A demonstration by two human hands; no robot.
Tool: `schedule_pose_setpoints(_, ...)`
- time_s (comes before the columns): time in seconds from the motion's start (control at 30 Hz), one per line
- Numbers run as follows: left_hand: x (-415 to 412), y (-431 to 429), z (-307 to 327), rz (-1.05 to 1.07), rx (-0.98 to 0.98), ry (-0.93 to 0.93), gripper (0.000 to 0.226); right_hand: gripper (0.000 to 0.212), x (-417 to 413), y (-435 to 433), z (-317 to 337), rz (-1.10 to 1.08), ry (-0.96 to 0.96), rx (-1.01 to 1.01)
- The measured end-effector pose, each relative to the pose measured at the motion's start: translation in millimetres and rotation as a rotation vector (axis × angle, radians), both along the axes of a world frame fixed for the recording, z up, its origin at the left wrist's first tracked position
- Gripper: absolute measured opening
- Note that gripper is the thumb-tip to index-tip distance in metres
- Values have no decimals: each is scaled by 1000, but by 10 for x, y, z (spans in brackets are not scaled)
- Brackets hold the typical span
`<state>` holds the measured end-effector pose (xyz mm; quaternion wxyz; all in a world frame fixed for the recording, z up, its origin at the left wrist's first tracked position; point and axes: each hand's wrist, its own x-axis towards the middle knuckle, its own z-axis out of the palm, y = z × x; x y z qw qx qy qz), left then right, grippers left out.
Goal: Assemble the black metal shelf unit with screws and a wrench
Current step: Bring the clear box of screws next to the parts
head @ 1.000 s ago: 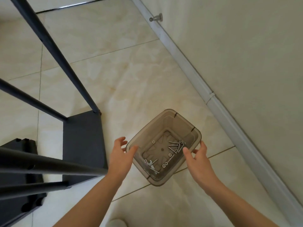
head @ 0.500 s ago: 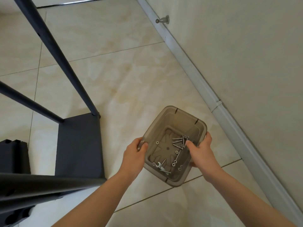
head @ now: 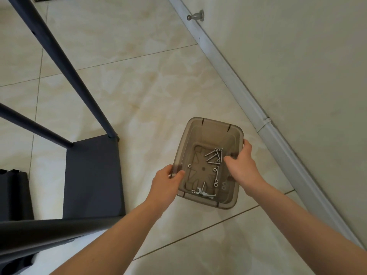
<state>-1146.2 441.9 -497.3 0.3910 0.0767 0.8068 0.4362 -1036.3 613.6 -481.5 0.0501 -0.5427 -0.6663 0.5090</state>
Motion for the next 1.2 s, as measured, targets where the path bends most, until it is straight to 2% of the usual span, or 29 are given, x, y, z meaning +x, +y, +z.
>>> schedule_pose_setpoints(0.1, -9, -33, 10, -29, 16, -9, 16, 75, 8, 12, -23, 10, -4, 10)
schedule_pose_setpoints(0.23, 2, -172, 126, -130, -19, 131, 18, 74, 15, 50, 49, 90, -61, 19)
schedule_pose_setpoints(0.33, 51, -323, 298, -163, -77, 193, 29, 73, -10, 88, 172, 163, -212, 149)
schedule_pose_setpoints(0.43, 140, -566, 564, -231, -126, 192, 34, 61, -51, -21, 418, 280, -259, 318)
schedule_pose_setpoints(0.67, 266, -1212, 1276, -374, -208, 164, 29, 52, -309, -557, 1174, 504, -133, 461)
schedule_pose_setpoints(0.8, 241, -1491, 1626, -330, -196, 175, 27, 52, -342, -882, 1528, 632, -7, 443)
schedule_pose_setpoints(1.0, 185, -1858, 2009, -373, -245, 249, 21, 51, -337, -1232, 1963, 809, -14, 464)
schedule_pose_setpoints(1.2, 134, -2096, 2286, -350, -348, 346, 25, 45, -411, -1338, 2223, 838, 10, 446)
